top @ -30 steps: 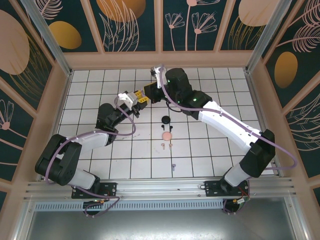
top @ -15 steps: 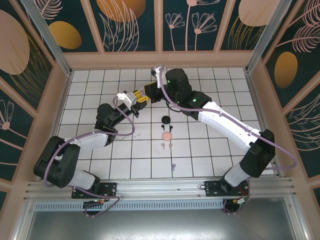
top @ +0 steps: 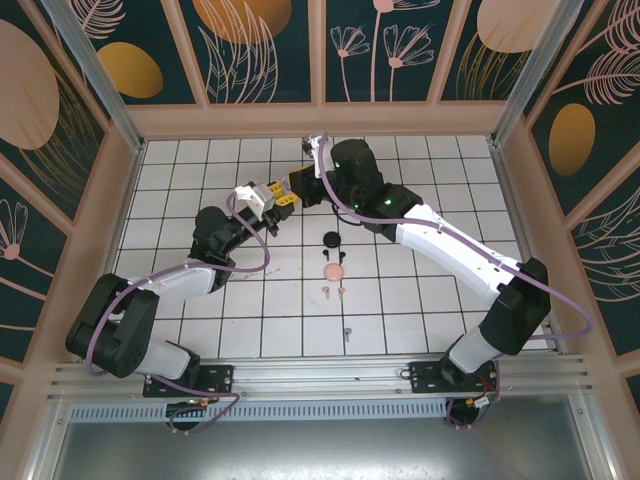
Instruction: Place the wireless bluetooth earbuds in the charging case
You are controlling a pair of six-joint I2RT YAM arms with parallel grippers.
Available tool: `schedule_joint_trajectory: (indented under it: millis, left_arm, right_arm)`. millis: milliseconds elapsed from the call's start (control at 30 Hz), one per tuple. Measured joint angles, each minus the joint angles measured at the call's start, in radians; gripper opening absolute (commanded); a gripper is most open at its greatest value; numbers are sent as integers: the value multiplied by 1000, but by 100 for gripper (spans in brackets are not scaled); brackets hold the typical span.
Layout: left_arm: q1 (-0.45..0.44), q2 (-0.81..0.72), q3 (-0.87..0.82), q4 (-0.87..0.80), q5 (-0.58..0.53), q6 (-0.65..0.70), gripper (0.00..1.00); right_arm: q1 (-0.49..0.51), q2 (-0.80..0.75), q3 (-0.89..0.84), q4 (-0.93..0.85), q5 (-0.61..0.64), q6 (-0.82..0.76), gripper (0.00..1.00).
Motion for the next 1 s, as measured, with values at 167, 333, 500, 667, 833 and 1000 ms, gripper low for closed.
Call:
schedule_joint_trajectory:
  millis: [167, 333, 500, 667, 833, 1000]
  left_arm:
    - [-3, 0, 0, -13, 0, 0, 0]
    - [-5, 0, 0, -41, 0, 0, 0]
    - [-5, 0, 0, -67, 0, 0, 0]
    - [-5, 0, 0, -78, 11, -3, 0]
    - [-5, 0, 0, -79, 13, -8, 0]
    - [-6, 0, 0, -75, 14, -19, 0]
  right_arm:
    - [2, 0, -8, 1, 10, -19, 10]
    - [10, 0, -33, 22, 29, -50, 10]
    - [14, -5, -78, 68, 27, -95, 10]
    - [15, -18, -111, 92, 17, -123, 10]
    - [16, -19, -115, 93, 9, -134, 12]
    - [17, -19, -115, 81, -2, -135, 31]
